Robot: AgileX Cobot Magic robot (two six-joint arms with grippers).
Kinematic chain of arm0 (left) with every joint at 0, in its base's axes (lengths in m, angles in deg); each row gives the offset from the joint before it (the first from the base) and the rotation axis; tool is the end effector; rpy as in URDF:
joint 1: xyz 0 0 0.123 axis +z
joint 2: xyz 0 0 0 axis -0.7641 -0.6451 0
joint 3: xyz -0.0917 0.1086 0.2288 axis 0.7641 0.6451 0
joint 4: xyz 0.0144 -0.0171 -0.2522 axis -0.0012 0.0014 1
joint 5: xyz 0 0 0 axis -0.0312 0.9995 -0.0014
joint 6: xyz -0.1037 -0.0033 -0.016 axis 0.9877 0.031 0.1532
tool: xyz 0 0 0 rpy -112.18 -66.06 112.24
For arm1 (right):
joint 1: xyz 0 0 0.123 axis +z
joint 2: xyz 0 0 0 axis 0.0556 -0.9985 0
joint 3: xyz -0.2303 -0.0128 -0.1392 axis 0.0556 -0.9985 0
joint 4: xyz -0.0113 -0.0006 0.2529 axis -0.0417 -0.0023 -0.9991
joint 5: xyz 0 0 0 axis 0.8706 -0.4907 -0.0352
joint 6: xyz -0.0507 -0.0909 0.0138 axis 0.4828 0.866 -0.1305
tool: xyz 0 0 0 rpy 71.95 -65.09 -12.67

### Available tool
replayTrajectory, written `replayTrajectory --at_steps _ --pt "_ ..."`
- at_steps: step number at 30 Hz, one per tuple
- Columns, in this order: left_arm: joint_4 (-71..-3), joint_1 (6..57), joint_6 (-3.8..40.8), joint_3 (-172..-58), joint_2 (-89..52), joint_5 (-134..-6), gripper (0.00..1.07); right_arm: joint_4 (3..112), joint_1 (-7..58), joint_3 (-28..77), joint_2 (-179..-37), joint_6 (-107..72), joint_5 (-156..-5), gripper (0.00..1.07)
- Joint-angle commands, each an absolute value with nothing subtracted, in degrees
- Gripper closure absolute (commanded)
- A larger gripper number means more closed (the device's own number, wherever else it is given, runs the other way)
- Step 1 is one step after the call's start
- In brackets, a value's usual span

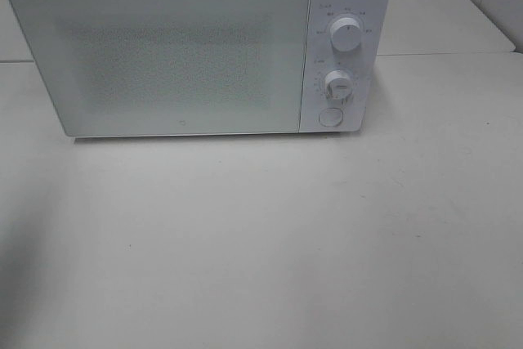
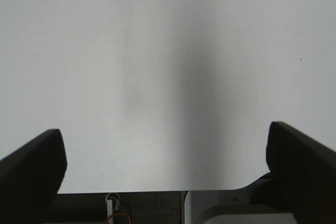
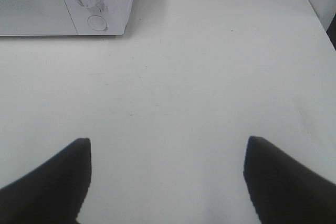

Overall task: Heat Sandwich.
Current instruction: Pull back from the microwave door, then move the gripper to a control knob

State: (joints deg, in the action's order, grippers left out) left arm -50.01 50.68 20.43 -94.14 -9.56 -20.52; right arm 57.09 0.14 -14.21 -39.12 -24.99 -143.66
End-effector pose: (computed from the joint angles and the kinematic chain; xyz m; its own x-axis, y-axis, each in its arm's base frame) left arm 0.1936 0.0002 0.2747 -0.9136 0.0047 -0.4065 0.0118 0.9998 -0.0149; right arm 0.0239 0.0020 0.2752 -0.4343 0.0337 -0.9001 -0.0371 0.9978 0.0552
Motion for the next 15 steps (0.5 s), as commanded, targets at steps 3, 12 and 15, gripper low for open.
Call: replayTrajectory --at_steps 3,12,15 --pt "-52.1 50.7 21.2 -90.1 -0.9 -20.3 0.08 56.9 0.1 -14.3 -37.6 -24.9 -143.0 0.31" --pt "-52.5 50.7 21.2 -82.5 17.3 -20.0 0.08 56.9 0.1 -14.3 -37.6 -24.9 -143.0 0.31" --pt "-52.5 50.7 21.2 -80.4 23.0 -19.8 0.08 56.9 0.1 -14.3 -37.6 -24.9 -143.0 0.31"
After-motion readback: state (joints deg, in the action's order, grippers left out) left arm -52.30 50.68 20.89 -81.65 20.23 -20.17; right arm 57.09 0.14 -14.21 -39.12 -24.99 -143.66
